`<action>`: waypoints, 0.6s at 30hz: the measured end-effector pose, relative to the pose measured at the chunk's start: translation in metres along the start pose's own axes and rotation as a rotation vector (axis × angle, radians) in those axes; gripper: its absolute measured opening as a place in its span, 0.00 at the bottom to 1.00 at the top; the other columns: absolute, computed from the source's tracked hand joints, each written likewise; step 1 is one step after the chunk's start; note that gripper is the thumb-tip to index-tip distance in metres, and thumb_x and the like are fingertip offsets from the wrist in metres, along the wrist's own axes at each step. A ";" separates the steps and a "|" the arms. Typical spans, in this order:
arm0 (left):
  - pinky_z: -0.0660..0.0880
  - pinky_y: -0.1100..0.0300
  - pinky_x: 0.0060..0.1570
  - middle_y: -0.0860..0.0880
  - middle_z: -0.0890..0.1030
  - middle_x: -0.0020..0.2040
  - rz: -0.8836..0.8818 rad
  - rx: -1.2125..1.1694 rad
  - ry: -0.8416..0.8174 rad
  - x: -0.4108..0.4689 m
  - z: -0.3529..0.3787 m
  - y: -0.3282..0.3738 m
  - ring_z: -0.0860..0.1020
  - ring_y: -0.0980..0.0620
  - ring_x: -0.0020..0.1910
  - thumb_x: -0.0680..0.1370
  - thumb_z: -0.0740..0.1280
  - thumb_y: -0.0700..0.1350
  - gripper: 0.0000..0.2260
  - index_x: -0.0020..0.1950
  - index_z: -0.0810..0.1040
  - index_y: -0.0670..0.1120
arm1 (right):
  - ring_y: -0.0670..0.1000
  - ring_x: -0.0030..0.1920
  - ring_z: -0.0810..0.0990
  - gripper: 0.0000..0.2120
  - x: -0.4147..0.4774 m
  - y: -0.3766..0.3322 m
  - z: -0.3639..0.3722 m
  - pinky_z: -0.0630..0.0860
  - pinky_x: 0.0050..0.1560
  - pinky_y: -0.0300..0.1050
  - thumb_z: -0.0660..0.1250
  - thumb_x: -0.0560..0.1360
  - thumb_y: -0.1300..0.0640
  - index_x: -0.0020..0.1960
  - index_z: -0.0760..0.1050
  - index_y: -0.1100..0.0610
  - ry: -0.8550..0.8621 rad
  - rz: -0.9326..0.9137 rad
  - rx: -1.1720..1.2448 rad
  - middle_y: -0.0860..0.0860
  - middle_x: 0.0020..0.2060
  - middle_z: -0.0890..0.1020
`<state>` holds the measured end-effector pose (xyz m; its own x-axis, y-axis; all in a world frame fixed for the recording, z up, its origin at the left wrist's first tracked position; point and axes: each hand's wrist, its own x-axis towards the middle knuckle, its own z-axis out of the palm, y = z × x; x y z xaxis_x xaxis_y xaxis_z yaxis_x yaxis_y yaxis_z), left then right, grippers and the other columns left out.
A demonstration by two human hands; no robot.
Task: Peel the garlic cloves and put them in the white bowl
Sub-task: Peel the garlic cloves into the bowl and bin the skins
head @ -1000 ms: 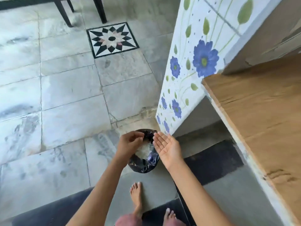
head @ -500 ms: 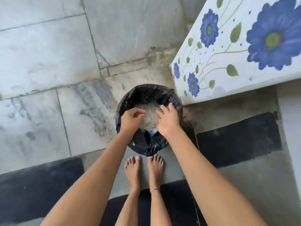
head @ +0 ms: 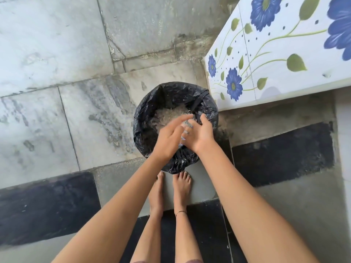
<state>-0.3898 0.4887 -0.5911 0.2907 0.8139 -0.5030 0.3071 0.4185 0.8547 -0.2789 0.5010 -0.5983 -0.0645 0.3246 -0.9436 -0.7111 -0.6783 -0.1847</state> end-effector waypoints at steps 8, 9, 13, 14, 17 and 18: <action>0.60 0.59 0.71 0.47 0.68 0.72 -0.234 0.230 0.166 0.018 -0.002 -0.037 0.65 0.51 0.71 0.80 0.60 0.42 0.18 0.71 0.69 0.46 | 0.58 0.65 0.70 0.32 -0.002 0.001 -0.006 0.65 0.63 0.55 0.44 0.79 0.36 0.75 0.59 0.54 0.018 0.004 -0.066 0.55 0.71 0.66; 0.60 0.60 0.71 0.49 0.70 0.71 -0.134 0.124 0.180 0.018 0.001 -0.024 0.66 0.54 0.70 0.81 0.59 0.43 0.17 0.70 0.70 0.47 | 0.55 0.53 0.75 0.31 -0.003 0.002 -0.007 0.71 0.51 0.50 0.44 0.79 0.35 0.72 0.64 0.54 0.038 0.004 -0.085 0.54 0.64 0.73; 0.55 0.66 0.69 0.53 0.69 0.69 0.138 0.151 -0.089 0.017 0.020 -0.018 0.62 0.59 0.71 0.82 0.53 0.46 0.18 0.69 0.71 0.48 | 0.55 0.64 0.74 0.36 0.003 0.012 -0.012 0.66 0.68 0.54 0.42 0.78 0.33 0.68 0.70 0.57 -0.003 -0.009 -0.160 0.56 0.63 0.76; 0.57 0.66 0.66 0.51 0.69 0.70 0.027 0.177 -0.101 0.020 0.017 -0.026 0.62 0.56 0.71 0.83 0.51 0.47 0.18 0.69 0.71 0.48 | 0.56 0.70 0.67 0.36 0.000 0.013 -0.013 0.57 0.73 0.55 0.40 0.78 0.33 0.70 0.69 0.56 0.007 -0.031 -0.237 0.55 0.68 0.72; 0.60 0.65 0.56 0.47 0.71 0.69 -0.344 0.156 0.068 0.022 -0.001 -0.042 0.67 0.50 0.69 0.84 0.47 0.48 0.20 0.65 0.75 0.47 | 0.56 0.73 0.60 0.35 -0.012 0.009 -0.017 0.47 0.74 0.57 0.34 0.79 0.36 0.68 0.70 0.50 0.057 -0.104 -0.443 0.52 0.73 0.65; 0.60 0.65 0.57 0.48 0.72 0.69 -0.298 0.128 0.100 0.020 -0.003 -0.041 0.67 0.51 0.69 0.84 0.48 0.48 0.20 0.64 0.76 0.47 | 0.56 0.73 0.60 0.34 -0.013 0.006 -0.021 0.47 0.73 0.58 0.34 0.79 0.36 0.68 0.71 0.49 0.072 -0.113 -0.463 0.52 0.73 0.66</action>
<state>-0.3996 0.4894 -0.6360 0.0831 0.7018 -0.7076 0.4783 0.5948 0.6461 -0.2679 0.4791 -0.5931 0.0556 0.3772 -0.9244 -0.3234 -0.8691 -0.3741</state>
